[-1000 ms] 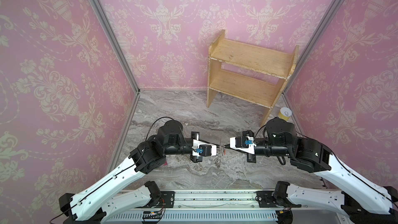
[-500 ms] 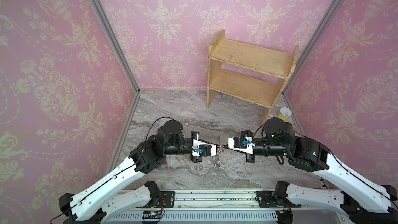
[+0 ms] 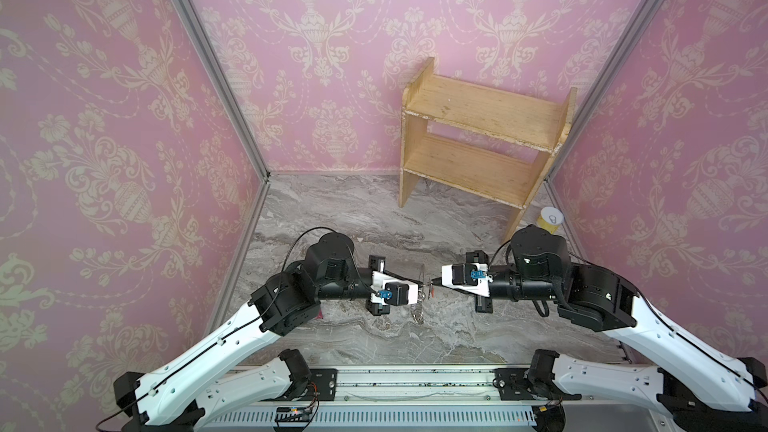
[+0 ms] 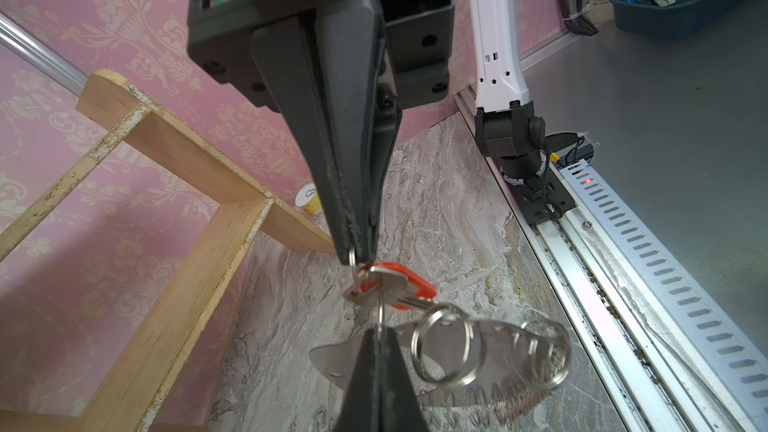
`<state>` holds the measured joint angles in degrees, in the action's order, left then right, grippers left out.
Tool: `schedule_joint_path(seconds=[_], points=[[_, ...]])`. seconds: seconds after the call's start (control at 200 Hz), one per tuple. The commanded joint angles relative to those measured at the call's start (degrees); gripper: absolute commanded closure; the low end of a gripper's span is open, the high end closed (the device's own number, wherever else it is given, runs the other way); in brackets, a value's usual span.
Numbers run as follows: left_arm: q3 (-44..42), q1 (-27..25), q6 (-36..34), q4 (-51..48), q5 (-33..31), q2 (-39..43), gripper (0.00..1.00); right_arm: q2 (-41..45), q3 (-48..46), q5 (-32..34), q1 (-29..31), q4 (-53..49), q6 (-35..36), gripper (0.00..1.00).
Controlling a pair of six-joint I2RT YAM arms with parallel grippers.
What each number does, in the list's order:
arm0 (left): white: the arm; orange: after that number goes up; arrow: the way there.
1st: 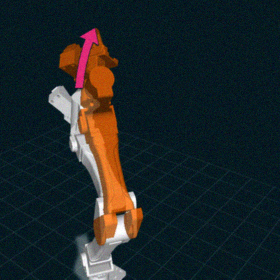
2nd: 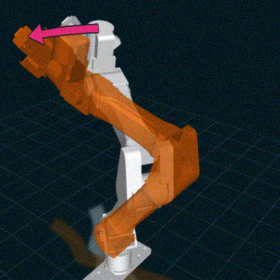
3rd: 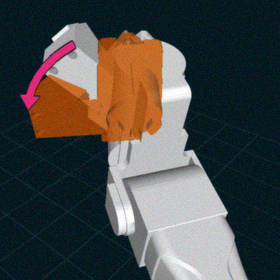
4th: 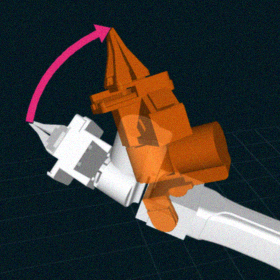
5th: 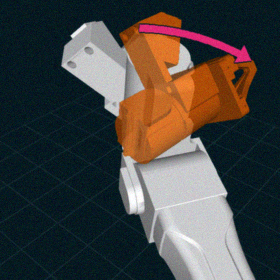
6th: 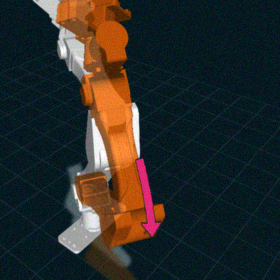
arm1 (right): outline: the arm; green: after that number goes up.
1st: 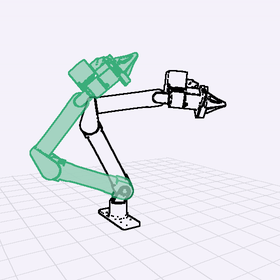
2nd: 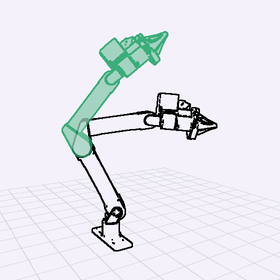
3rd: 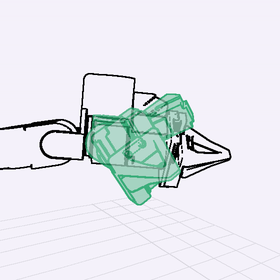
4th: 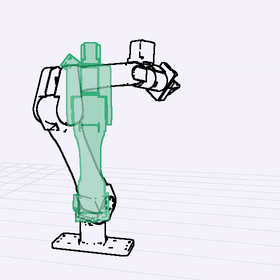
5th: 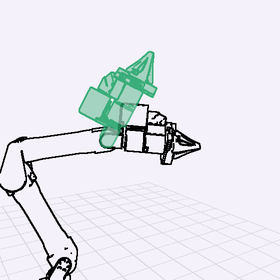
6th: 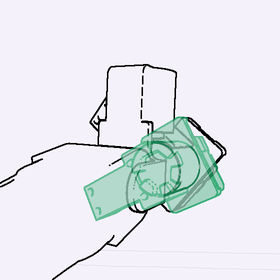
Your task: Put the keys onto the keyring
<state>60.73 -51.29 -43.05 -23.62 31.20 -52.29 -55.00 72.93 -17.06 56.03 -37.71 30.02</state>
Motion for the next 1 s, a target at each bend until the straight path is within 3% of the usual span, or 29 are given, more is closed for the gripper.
schedule_joint_path(seconds=[0.0,0.996], points=[[2.44,-0.57,-1.3,-0.32,0.27,0.2,1.0,-0.03,1.34,0.25,0.37,0.93,0.3,1.0],[2.44,-0.88,-3.01,-0.57,-1.63,0.59,1.0,-0.45,1.61,-1.27,0.25,-1.59,-0.33,1.0]])
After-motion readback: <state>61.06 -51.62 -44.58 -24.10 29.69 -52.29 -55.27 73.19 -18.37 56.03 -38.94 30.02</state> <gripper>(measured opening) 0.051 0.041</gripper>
